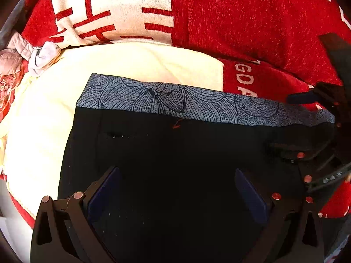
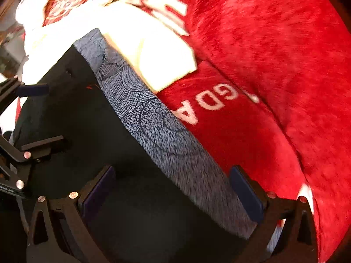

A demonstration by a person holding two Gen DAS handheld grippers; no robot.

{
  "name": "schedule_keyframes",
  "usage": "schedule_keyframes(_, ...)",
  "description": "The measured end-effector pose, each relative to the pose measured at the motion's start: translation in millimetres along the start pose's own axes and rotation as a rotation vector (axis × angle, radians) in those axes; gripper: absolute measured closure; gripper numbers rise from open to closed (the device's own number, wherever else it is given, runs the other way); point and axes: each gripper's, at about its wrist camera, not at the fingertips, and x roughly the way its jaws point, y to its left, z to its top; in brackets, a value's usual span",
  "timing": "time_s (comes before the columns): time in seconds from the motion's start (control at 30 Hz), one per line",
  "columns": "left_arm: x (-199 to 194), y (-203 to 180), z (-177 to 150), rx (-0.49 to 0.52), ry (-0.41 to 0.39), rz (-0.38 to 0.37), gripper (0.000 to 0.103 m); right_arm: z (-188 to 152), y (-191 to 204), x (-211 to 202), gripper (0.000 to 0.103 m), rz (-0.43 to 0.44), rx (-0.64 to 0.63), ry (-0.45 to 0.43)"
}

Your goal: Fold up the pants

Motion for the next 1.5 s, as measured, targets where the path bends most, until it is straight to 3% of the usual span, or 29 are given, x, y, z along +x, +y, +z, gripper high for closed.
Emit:
schedule_keyframes(0.1,3.6,3.4,3.6,-0.009,0.009,-0.004,0.000,2.6,-6.1,8.9,0.000,0.060,-0.014,-0.011)
schedule_keyframes(0.2,5.1,4.8,4.9,-0.019,0.008,-0.007,0.000,4.9,-4.8,12.0,0.002,0.065,-0.030,-0.011)
schedule_keyframes(0.23,5.0,5.2,5.4,-0.019,0.008,-0.011,0.000,4.7,-2.9,9.9,0.007,0.080,-0.032,-0.010)
schedule_keyframes(0.3,4.2,6.5,7.4,-0.030,0.009,-0.027,0.000,5.4,2.2,0.9,0.040,0.116,-0.051,-0.027)
schedule_keyframes(0.33,3.1,7.7,8.5,-0.040,0.010,-0.039,0.000,6.9,3.0,-2.9,0.076,0.134,-0.048,-0.023)
schedule_keyframes(0.37,1.3,9.6,10.6,-0.052,0.009,-0.049,0.000,7.1,7.1,-4.5,0.087,0.138,-0.048,-0.009)
schedule_keyframes(0.47,-5.2,15.6,19.7,-0.075,-0.001,-0.070,0.000,1.6,23.4,-12.3,0.090,0.085,-0.094,-0.006)
schedule_keyframes(0.6,-12.2,27.9,36.7,-0.133,-0.006,-0.114,0.000,-11.0,58.1,-34.3,0.091,-0.061,-0.143,-0.091)
schedule_keyframes(0.77,-7.7,46.9,59.7,-0.293,0.026,-0.223,0.000,-36.9,112.3,-54.2,0.091,-0.304,-0.255,-0.190)
schedule_keyframes(0.93,18.3,42.3,65.4,-0.389,0.126,-0.208,0.000,-46.7,135.1,-49.1,0.091,-0.442,-0.331,-0.208)
schedule_keyframes(0.97,21.4,41.3,62.5,-0.393,0.130,-0.181,0.014,-50.4,137.6,-49.5,0.091,-0.454,-0.331,-0.211)
schedule_keyframes(1.0,23.2,40.8,58.9,-0.390,0.139,-0.140,0.049,-52.7,139.3,-50.1,0.091,-0.459,-0.328,-0.212)
schedule_keyframes(1.03,26.6,40.5,54.6,-0.380,0.163,-0.112,0.065,-56.8,140.4,-52.6,0.091,-0.460,-0.320,-0.214)
schedule_keyframes(1.07,29.1,41.8,50.1,-0.388,0.180,-0.146,0.077,-57.1,140.8,-53.1,0.091,-0.461,-0.313,-0.218)
schedule_keyframes(1.1,26.7,45.1,45.1,-0.401,0.163,-0.161,0.083,-54.5,140.3,-51.8,0.091,-0.463,-0.311,-0.219)
schedule_keyframes(1.23,9.4,49.3,28.1,-0.393,0.107,-0.161,0.088,-56.3,138.9,-51.4,0.085,-0.426,-0.299,-0.219)
schedule_keyframes(1.3,0.2,50.3,22.7,-0.388,0.082,-0.154,0.089,-53.9,124.8,-52.8,0.058,-0.349,-0.259,-0.200)
schedule_keyframes(1.33,-2.4,51.2,21.3,-0.388,0.074,-0.154,0.089,-52.1,116.6,-53.0,0.031,-0.341,-0.239,-0.189)
schedule_keyframes(1.37,-4.6,51.3,19.0,-0.387,0.071,-0.152,0.089,-50.4,109.5,-54.5,0.021,-0.339,-0.226,-0.189)
schedule_keyframes(1.5,-6.1,50.9,20.1,-0.383,0.069,-0.151,0.089,-41.2,82.1,-54.7,0.023,-0.200,-0.169,-0.129)
